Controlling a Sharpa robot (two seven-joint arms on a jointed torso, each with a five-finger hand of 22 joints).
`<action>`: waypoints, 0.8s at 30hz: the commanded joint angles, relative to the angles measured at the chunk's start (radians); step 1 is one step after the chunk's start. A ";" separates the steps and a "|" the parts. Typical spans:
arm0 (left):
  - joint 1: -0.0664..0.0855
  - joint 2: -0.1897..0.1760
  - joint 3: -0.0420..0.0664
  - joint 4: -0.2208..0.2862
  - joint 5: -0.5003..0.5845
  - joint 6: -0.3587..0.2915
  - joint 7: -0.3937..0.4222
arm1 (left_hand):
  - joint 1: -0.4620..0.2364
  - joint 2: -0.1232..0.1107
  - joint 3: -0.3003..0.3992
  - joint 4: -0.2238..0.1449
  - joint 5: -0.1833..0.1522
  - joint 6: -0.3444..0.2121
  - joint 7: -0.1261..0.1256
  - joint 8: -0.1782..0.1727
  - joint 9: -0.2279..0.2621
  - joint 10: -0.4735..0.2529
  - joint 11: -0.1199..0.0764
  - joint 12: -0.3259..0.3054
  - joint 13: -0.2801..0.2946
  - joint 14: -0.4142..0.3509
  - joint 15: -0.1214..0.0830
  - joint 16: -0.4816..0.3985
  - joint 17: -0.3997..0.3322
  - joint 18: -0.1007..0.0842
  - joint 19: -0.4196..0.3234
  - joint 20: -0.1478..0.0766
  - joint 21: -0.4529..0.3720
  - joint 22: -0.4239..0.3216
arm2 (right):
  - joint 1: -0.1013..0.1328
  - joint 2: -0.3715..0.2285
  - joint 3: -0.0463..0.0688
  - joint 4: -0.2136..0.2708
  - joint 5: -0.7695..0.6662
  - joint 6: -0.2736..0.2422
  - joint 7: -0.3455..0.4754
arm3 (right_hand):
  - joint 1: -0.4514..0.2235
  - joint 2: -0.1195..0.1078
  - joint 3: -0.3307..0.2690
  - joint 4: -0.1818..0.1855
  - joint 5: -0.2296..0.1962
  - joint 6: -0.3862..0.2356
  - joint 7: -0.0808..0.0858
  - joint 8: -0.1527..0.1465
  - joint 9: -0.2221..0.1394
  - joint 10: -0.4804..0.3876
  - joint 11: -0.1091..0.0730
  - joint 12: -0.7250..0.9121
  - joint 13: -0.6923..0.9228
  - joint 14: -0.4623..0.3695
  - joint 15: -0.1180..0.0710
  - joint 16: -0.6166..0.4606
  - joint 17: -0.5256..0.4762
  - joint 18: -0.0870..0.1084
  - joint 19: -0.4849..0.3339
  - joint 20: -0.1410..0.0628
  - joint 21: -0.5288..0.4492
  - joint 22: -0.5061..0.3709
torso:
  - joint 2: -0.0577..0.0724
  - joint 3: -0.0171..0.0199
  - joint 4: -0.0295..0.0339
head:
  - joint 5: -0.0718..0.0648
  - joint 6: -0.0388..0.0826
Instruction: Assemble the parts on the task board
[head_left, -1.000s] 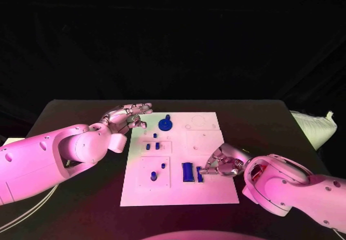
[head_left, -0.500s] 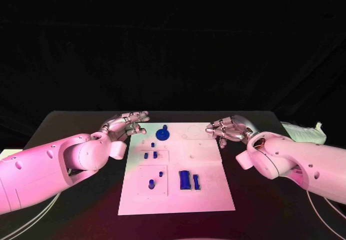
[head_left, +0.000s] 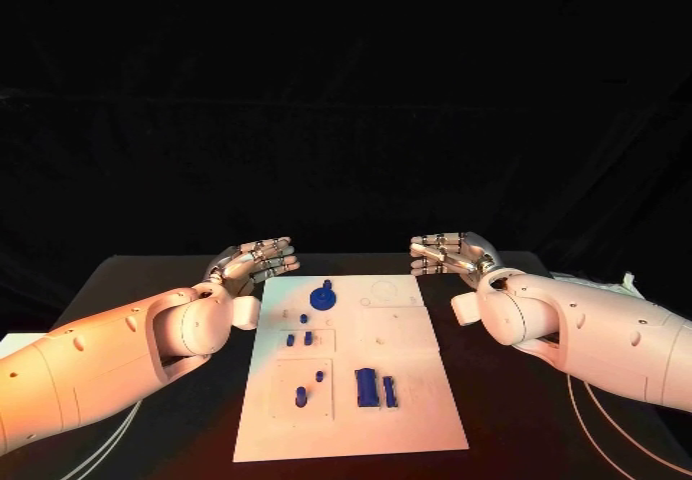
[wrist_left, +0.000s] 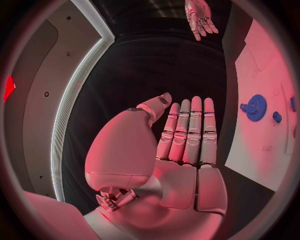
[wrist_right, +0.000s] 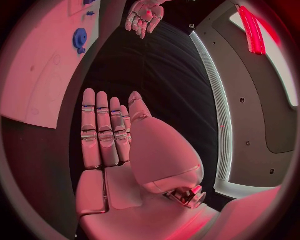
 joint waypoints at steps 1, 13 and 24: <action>0.000 -0.004 0.001 0.007 -0.004 -0.003 -0.002 | -0.416 0.035 -0.146 0.033 -0.038 -0.326 -0.060 -0.100 -0.063 -0.343 -0.047 -0.051 -0.058 -0.312 -0.036 -0.117 -0.043 -0.049 -0.277 -0.070 -0.052 -0.141 | -0.001 -0.004 -0.001 0.013 -0.003 -0.010 -0.002 | -0.487 -0.091 0.050 -0.080 -0.045 -0.316 -0.055 -0.061 -0.045 -0.367 -0.037 -0.063 -0.044 -0.382 -0.071 -0.036 -0.070 -0.051 -0.357 -0.057 -0.045 -0.091 | 0.000 0.0006 -0.0006 | 0.001 0.001; -0.028 -0.021 0.019 0.110 -0.092 -0.212 0.047 | -0.738 0.107 -0.259 0.033 -0.127 -0.579 -0.107 -0.100 -0.063 -0.608 -0.146 -0.158 -0.058 -0.553 -0.111 -0.206 -0.131 -0.077 -0.491 -0.124 -0.160 -0.249 | -0.007 0.008 -0.023 0.153 0.114 -0.215 0.124 | -0.862 -0.091 0.154 -0.080 -0.137 -0.560 -0.097 -0.061 -0.137 -0.648 -0.115 -0.063 -0.131 -0.677 -0.071 -0.111 -0.123 -0.079 -0.633 -0.101 -0.137 -0.160 | -0.037 0.0397 0.0001 | 0.045 0.071; -0.067 -0.044 0.045 0.249 -0.210 -0.492 0.113 | -0.942 0.107 -0.331 0.033 -0.127 -0.739 -0.187 -0.100 -0.063 -0.777 -0.146 -0.158 -0.058 -0.707 -0.111 -0.262 -0.131 -0.163 -0.626 -0.218 -0.160 -0.318 | -0.012 0.016 -0.039 0.251 0.196 -0.359 0.213 | -1.102 -0.091 0.154 -0.080 -0.137 -0.716 -0.168 -0.061 -0.137 -0.831 -0.115 -0.063 -0.131 -0.867 -0.071 -0.111 -0.214 -0.170 -0.811 -0.176 -0.137 -0.204 | -0.039 0.0421 0.0001 | 0.047 0.075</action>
